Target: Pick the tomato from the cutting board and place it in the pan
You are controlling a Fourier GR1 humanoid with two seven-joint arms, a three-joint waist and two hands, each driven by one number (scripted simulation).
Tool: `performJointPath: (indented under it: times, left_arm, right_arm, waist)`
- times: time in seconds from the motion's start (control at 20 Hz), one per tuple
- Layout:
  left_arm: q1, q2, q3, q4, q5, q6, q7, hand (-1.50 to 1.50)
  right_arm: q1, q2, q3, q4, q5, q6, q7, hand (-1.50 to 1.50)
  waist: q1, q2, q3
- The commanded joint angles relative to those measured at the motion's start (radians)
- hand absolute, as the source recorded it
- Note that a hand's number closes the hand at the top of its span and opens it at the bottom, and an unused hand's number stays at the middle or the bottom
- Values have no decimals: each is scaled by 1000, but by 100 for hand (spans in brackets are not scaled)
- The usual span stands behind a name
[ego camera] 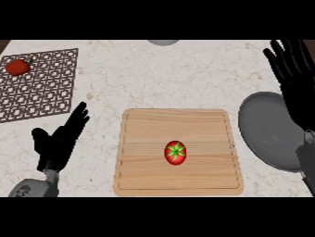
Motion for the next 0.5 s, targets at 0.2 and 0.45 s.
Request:
performJointPath:
  times: [0.2,0.45]
  left_arm:
    - [-89,59,145,-103,9,88,32,0]
    - [-73,38,145,-139,34,116,88,0]
  right_arm:
    - [-20,108,90,-104,197,-199,-28,150]
    - [253,-40,213,-142,575,-389,-5,150]
  waist:
    - [-2,19,35]
    - [-60,0,31]
